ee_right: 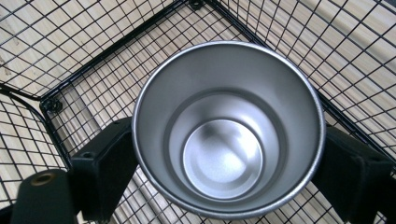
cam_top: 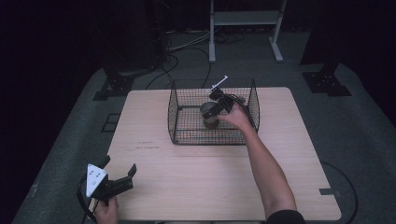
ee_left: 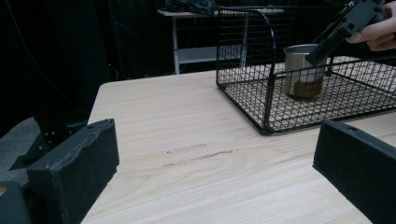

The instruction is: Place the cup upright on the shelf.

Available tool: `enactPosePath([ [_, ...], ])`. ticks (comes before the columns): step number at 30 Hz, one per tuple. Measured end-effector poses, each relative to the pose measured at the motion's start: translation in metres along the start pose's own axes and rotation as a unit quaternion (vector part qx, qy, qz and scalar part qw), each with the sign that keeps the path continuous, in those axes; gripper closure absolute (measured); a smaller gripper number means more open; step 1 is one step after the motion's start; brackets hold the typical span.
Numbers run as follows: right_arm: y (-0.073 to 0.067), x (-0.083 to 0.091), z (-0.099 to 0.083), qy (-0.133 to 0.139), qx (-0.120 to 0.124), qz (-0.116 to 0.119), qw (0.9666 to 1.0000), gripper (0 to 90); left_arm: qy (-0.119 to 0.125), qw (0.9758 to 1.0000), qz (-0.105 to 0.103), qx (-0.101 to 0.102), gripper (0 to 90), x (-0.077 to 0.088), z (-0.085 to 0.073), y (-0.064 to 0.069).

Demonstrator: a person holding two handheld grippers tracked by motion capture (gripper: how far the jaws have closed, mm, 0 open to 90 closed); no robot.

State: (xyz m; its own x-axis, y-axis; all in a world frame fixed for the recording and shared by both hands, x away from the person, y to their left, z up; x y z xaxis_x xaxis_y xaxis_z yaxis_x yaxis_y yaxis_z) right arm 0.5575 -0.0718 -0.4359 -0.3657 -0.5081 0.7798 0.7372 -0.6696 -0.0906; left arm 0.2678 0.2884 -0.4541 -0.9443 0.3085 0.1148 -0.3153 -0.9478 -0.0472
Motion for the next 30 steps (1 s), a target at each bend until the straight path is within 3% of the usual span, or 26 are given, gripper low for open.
enactPosePath([
  [19, -0.001, 0.007, -0.001, 0.012, -0.002, 0.003, 0.9999, 10.2, -0.002, 1.0, -0.002, 0.001, 0.0, -0.003, 0.0, 0.001],
  [30, -0.002, 0.024, 0.005, 0.044, -0.005, 0.006, 0.999, 9.4, -0.004, 1.0, -0.002, -0.001, 0.0, -0.003, -0.001, 0.002],
])
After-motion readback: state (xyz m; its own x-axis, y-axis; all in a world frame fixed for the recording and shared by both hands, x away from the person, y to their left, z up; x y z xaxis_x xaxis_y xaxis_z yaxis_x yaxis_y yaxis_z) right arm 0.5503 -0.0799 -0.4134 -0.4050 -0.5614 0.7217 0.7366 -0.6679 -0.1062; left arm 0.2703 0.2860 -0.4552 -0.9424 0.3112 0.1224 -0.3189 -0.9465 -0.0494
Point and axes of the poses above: each handheld gripper's, and its own axes: x roughly backward along the jaws, z roughly out of its top, y roughly to its right, the point moved 3 cm from there along -x, roughly forward along the jaws, and after that the axes turned 4 degrees about y, right-handed, at the moved point
